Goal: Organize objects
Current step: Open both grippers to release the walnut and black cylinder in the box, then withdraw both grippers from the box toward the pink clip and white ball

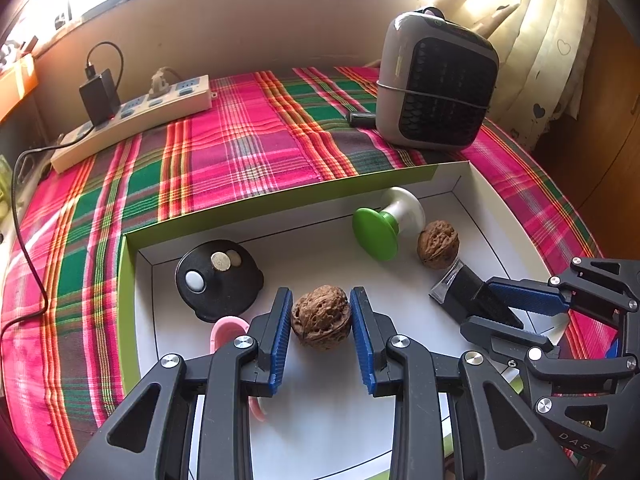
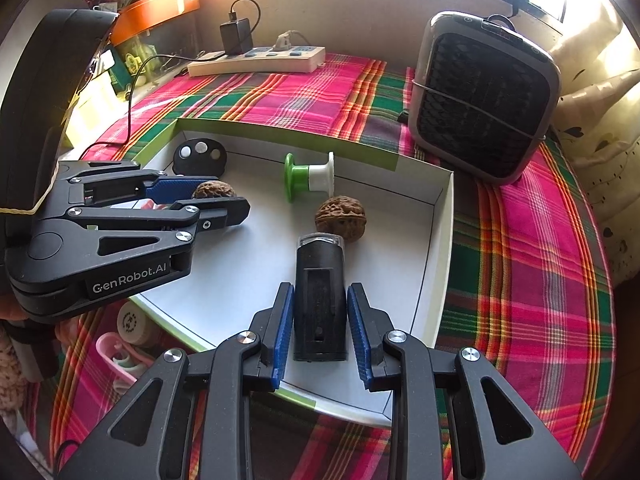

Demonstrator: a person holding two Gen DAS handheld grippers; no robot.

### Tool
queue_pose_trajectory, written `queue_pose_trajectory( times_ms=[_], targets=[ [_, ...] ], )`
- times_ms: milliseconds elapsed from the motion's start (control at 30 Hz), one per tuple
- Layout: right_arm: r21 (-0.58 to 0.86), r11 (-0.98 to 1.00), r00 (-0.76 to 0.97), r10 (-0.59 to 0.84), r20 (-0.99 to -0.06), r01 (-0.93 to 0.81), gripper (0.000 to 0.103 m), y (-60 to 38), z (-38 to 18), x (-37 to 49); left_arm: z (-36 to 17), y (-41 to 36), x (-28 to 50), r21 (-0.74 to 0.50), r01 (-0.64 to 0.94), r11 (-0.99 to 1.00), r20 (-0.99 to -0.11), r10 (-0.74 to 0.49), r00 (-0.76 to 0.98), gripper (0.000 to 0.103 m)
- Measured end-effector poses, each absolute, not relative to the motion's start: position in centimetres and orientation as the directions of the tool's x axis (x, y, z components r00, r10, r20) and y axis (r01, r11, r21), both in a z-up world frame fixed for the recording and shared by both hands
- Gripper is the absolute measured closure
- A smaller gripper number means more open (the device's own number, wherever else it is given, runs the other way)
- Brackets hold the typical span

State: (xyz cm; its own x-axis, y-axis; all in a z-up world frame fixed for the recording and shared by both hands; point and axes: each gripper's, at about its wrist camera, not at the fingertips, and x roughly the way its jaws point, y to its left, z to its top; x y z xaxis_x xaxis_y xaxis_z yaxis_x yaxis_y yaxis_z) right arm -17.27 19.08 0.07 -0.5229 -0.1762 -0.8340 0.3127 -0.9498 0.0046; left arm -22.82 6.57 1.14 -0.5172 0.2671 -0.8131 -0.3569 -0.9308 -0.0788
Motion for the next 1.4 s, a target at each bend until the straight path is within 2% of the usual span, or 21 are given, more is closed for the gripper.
queue_pose_trajectory(
  times_ms=[533, 633, 1400],
  targets=[
    [0.009, -0.955, -0.527, -0.171, -0.833, 0.296, 0.074, 19.2, 0.2, -16.9, 1.7, 6.3, -22.1, -0.090, -0.357, -0.930, -0.805, 0.279, -0.524, 0.067],
    [0.015, -0.958, -0.533, -0.172, -0.828, 0.287, 0.069, 19.3, 0.4, -16.5, 2.3, 6.2, -21.5, -0.083, -0.357, -0.930, -0.796, 0.278, -0.538, 0.067],
    [0.010, -0.964, -0.618, -0.177, -0.766, 0.264, 0.058, 19.1, 2.8, -12.0, 6.1, 4.3, -15.8, -0.085, -0.334, -0.939, -0.732, 0.286, -0.618, 0.066]
  ],
)
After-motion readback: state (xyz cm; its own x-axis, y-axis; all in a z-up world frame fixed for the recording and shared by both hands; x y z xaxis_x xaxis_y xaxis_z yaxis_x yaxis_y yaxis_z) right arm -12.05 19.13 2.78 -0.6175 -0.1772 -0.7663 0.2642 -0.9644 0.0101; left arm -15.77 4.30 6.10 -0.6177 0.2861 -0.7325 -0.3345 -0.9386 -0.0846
